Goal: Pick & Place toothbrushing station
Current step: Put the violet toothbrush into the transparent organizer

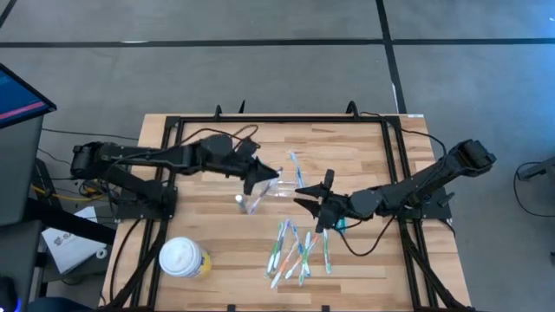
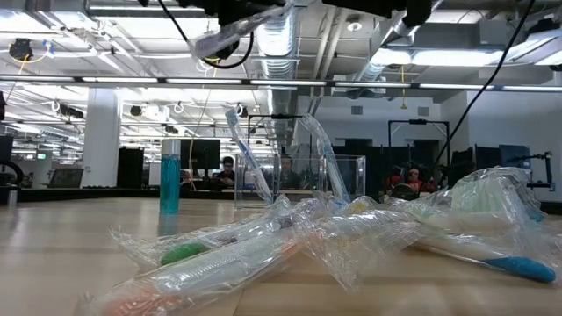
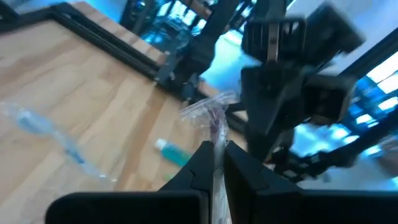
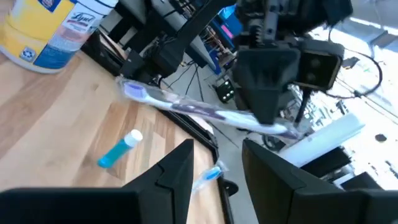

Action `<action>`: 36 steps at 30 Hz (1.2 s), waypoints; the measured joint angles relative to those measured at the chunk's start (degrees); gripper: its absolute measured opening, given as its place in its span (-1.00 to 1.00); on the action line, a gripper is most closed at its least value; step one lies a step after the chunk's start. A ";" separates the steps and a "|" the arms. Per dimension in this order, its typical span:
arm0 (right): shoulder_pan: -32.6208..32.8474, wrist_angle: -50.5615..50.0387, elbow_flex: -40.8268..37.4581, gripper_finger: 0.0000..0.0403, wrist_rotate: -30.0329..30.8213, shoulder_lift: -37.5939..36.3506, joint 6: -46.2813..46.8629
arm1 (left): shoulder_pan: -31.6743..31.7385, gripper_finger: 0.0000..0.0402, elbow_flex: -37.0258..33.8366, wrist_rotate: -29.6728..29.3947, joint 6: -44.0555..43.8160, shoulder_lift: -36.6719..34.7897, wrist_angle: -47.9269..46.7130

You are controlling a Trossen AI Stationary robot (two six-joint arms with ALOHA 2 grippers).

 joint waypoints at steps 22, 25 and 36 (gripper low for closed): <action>0.04 5.31 1.43 -0.37 0.57 0.62 -14.97 | 5.56 -0.95 0.00 9.46 -6.26 4.99 11.98; 0.04 4.68 3.86 -0.37 1.73 3.86 -17.00 | 5.56 -0.95 0.00 9.63 -6.35 5.71 12.25; 1.24 5.75 15.26 -0.37 18.93 18.79 -28.80 | 5.52 -0.95 0.00 12.22 -7.43 5.68 13.20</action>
